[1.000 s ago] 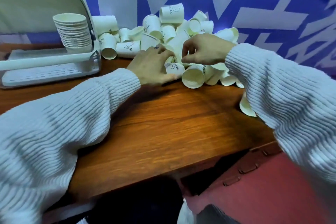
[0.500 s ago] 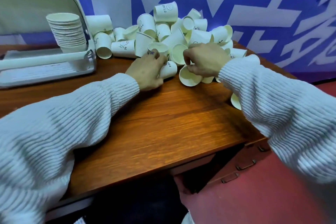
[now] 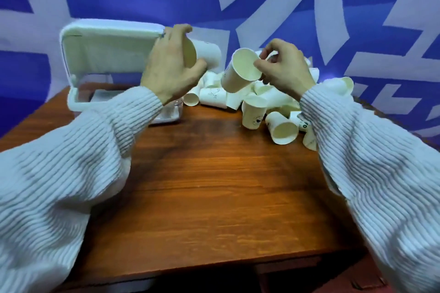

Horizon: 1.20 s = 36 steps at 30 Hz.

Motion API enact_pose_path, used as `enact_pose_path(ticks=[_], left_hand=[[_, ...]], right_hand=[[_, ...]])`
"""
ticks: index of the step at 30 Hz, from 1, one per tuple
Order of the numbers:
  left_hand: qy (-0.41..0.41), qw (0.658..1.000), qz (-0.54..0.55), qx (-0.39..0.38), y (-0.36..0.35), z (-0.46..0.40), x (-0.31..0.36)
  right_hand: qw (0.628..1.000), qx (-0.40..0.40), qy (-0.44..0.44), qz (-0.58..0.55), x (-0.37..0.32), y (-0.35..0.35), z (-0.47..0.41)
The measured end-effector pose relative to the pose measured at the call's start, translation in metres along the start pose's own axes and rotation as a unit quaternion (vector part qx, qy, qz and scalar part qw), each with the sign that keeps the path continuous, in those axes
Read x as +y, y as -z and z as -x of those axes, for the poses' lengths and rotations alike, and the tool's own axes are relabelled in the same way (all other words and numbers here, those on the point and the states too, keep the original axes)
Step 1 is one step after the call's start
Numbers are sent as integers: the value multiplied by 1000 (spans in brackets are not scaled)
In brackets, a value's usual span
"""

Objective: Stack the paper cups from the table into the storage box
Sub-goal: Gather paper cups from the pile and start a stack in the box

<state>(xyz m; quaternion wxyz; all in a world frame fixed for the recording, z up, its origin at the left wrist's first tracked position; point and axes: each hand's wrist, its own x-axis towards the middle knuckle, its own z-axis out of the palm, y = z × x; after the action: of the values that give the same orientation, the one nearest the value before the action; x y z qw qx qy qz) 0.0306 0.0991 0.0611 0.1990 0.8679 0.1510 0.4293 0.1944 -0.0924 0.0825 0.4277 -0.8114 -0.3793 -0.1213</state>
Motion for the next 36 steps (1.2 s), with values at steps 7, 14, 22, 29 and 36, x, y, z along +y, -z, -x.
enact_pose_path(ticks=[7,14,22,29,36], left_hand=[[46,984,27,169,57,-5,-53],[70,980,-14,187,80,-12,-90],[39,984,-49,170,81,-22,-105],[-57,988,-44,137,66,-39,-99],[-60,992,-110,-5,44,-55,-92]], right_hand=[[991,20,20,-133,-67,-77,-44],[998,-30,36,-51,-104,-133,-82],[981,-127,50,138,-101,-172,-86],[981,-143,62,112,-89,-180,-84],[995,-80,36,50,-75,-173,-79]])
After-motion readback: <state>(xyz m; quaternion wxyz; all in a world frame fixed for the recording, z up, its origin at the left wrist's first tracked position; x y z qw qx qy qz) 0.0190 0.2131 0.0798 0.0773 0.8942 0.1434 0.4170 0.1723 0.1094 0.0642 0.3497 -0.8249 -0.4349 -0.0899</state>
